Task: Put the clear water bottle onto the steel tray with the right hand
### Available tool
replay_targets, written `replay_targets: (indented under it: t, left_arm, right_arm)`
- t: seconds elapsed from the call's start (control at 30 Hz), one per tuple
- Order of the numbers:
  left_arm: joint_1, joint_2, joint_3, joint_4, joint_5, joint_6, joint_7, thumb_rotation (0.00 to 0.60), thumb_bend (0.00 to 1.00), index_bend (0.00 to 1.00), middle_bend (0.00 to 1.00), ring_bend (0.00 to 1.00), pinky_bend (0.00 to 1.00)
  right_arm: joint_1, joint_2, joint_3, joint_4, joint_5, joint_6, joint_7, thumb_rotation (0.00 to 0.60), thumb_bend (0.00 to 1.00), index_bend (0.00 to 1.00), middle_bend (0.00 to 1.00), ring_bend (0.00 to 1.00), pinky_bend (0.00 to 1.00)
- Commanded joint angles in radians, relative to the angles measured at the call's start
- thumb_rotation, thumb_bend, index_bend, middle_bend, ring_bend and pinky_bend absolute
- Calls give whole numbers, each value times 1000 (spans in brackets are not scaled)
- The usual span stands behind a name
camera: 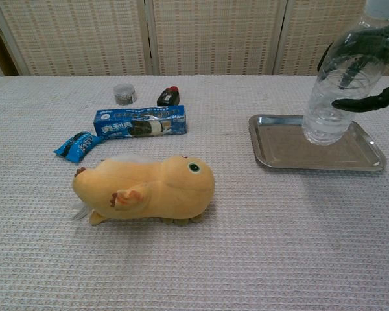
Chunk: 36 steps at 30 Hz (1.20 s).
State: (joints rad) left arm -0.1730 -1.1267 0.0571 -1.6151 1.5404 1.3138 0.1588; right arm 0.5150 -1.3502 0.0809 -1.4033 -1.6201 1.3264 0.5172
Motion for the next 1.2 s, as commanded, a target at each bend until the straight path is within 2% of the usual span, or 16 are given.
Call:
replay_targets:
  t: [0.03, 0.2, 0.43, 0.6, 0.77, 1.07, 1.2]
  left_arm:
    - [0, -1, 1, 1, 3, 2, 2, 600, 531, 173, 169, 146, 249]
    - [-1, -1, 1, 0, 2, -1, 2, 600, 531, 173, 169, 146, 249]
    - [0, 0, 1, 0, 0, -1, -1, 600, 531, 173, 169, 146, 249]
    - [-3, 0, 1, 1, -5, -8, -2, 600, 531, 173, 169, 146, 249]
    - [-3, -1, 1, 3, -3, -7, -2, 600, 531, 173, 170, 146, 249]
    - [-1, 1, 0, 1, -7, -5, -6, 600, 531, 172, 170, 146, 249]
    - [-2, 0, 1, 2, -1, -3, -2, 600, 531, 173, 170, 146, 249]
  right_arm:
    - [-12, -13, 15, -12, -163, 241, 322, 600, 3, 782, 534, 274, 405]
    - [-15, -12, 12, -15, -134, 215, 265, 600, 3, 782, 534, 274, 407]
    - [2, -86, -13, 160, -15, 42, 302, 600, 4, 782, 537, 276, 412]
    - [16, -126, -11, 235, 10, -7, 315, 600, 3, 782, 537, 276, 414]
    - [27, -102, 2, 177, -15, 26, 290, 600, 3, 782, 537, 276, 415]
    - [27, 17, 39, -73, -80, 126, 174, 600, 4, 782, 537, 276, 415]
    - [20, 27, 32, -89, -75, 122, 151, 600, 4, 783, 537, 276, 415]
